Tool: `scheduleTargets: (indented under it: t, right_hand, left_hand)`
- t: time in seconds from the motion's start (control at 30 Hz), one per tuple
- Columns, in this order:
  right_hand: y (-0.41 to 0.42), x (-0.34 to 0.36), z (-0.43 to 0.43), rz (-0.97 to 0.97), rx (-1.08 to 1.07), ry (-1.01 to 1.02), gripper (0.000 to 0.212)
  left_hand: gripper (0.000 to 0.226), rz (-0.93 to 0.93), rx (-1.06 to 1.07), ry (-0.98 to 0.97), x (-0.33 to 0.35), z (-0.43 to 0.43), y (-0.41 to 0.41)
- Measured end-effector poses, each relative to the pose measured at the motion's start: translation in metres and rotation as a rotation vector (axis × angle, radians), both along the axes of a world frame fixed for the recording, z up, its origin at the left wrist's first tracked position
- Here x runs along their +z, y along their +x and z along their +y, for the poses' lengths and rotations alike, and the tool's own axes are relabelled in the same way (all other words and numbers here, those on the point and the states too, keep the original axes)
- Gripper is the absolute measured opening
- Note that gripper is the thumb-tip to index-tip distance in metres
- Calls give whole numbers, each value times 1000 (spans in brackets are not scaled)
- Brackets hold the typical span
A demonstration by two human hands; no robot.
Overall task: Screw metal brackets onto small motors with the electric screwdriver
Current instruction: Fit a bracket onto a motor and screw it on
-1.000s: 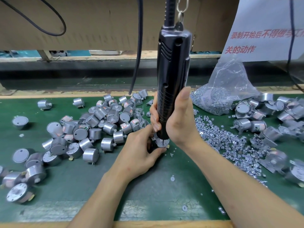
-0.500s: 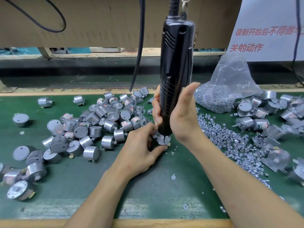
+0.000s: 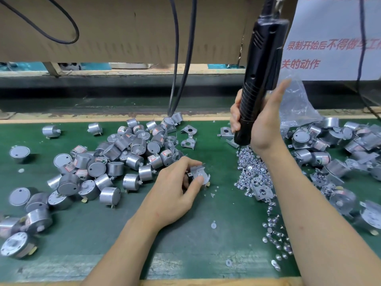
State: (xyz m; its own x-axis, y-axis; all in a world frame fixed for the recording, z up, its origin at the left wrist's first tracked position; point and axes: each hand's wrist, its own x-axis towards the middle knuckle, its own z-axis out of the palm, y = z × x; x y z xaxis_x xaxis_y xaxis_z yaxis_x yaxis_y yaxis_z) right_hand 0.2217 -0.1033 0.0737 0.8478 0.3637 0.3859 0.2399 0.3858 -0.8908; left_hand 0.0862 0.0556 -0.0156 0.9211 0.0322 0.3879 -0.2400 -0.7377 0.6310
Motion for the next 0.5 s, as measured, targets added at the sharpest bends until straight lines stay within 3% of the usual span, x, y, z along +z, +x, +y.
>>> scheduleTargets:
  t: [0.27, 0.5]
  right_hand:
    - [11, -7, 0, -32, -74, 0, 98]
    - [20, -16, -1, -21, -153, -2, 91]
  left_hand:
    - [18, 11, -2, -14, 1, -2, -1]
    - [19, 12, -22, -43, 1, -1, 0]
